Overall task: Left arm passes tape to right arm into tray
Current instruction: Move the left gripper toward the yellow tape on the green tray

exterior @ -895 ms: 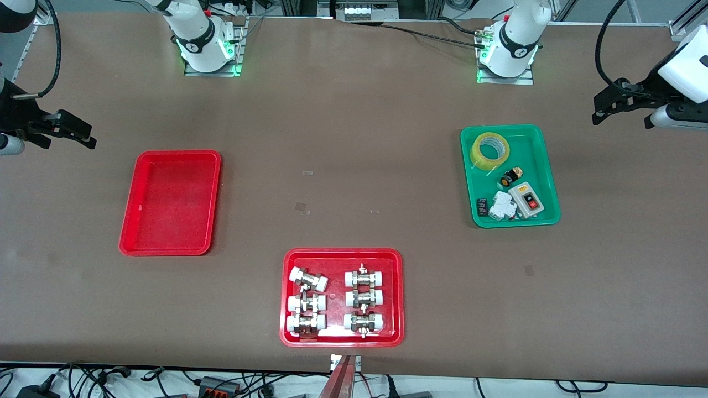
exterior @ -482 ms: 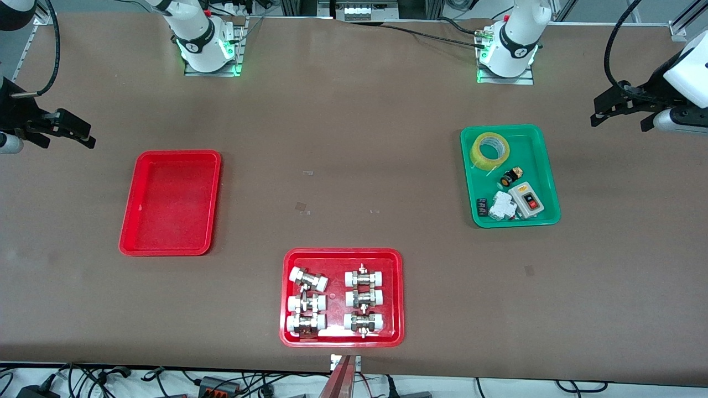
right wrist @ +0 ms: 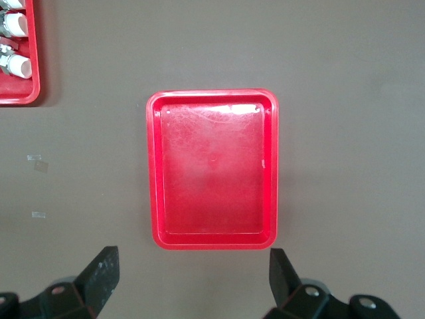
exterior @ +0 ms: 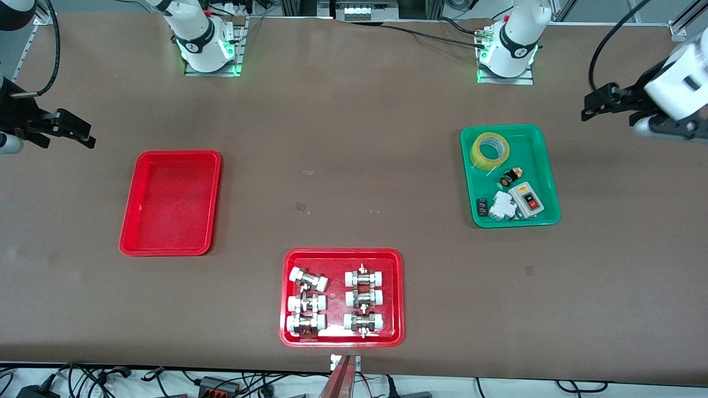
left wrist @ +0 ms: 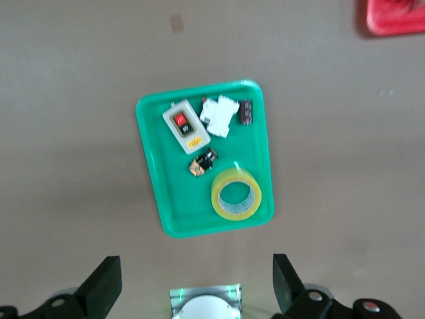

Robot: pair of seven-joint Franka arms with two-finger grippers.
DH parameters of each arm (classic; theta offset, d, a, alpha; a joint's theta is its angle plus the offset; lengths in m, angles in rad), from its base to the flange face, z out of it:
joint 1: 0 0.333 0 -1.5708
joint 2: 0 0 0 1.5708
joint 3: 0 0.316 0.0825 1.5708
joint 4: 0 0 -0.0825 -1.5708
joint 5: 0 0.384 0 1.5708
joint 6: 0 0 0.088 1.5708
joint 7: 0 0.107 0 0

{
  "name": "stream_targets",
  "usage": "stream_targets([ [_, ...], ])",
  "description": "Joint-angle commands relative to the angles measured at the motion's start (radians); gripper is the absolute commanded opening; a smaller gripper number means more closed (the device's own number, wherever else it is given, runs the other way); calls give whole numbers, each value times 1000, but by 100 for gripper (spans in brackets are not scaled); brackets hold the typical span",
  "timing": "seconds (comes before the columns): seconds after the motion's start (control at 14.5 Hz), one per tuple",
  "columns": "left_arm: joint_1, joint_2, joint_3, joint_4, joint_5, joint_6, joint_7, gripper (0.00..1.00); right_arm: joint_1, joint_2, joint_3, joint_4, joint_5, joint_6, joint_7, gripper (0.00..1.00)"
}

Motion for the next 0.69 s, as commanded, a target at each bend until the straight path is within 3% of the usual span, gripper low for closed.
stream_targets([
  [0.0,-1,76,-5,-71,-26,22,18,100,-9,-10,11,5,-7,-7,2,100],
  [0.34,24,69,-5,-479,-83,319,13,100,-9,-7,11,12,-12,-8,-8,100],
  [0.62,37,72,-7,-728,-89,608,13,100,-9,-4,11,18,-13,-16,-13,100],
])
